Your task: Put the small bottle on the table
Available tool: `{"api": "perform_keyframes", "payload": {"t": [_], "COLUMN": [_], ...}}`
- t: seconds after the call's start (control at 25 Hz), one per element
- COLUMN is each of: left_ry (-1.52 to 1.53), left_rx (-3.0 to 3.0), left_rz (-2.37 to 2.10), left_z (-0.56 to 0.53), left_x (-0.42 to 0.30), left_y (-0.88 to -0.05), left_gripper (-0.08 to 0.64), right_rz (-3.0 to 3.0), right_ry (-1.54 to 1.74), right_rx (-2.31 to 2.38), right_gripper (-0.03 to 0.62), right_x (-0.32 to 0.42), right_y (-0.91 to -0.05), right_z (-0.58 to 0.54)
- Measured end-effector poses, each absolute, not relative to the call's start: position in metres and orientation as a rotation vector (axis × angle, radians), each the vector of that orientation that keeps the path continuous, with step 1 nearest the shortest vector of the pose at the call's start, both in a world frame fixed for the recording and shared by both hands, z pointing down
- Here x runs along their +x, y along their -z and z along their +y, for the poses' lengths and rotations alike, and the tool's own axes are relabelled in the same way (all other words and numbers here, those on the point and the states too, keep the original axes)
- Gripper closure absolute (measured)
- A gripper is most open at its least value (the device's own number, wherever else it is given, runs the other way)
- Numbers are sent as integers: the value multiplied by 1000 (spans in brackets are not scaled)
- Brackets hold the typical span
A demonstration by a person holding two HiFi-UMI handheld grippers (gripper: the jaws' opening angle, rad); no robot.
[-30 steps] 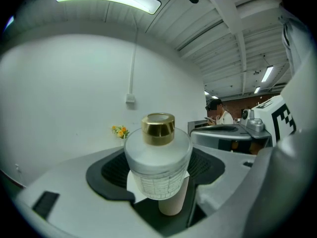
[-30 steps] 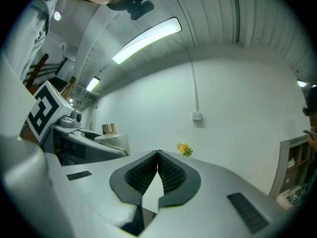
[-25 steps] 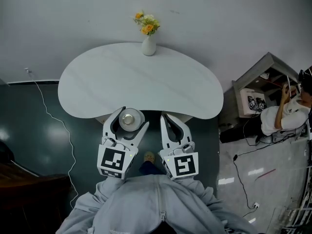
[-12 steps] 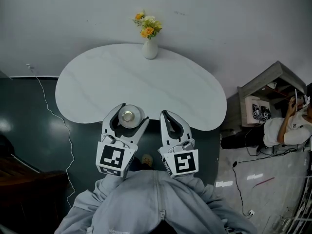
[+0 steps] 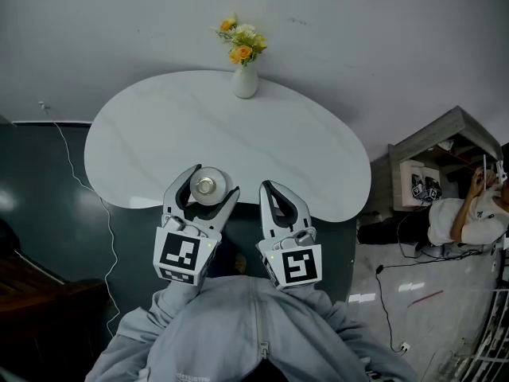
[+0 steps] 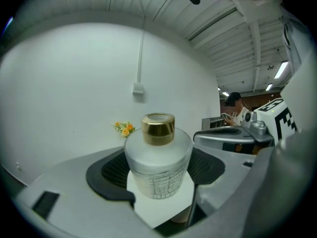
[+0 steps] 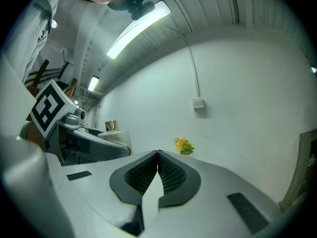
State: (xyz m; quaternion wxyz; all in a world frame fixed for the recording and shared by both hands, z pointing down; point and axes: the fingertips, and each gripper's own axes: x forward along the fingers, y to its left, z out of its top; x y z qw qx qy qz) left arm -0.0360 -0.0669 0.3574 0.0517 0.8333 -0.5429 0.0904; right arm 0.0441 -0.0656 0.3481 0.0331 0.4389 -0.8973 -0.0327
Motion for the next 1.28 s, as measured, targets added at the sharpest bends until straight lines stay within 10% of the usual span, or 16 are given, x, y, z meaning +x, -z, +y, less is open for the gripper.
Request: {"api": "perform_keyframes", "payload": {"t": [1.28], "left_ry": [-466], "left_rx": [2692], "left_rz": [-1316], "left_z": [-286], "left_x": [-70], "left_y": [-415], "left_gripper": [227], "right_rz": [-2600], "right_ry": [-9], "right_rx": [1604], "right_gripper": [566], "right_x": [-6], "right_y": [-388], "right_z": [-276]}}
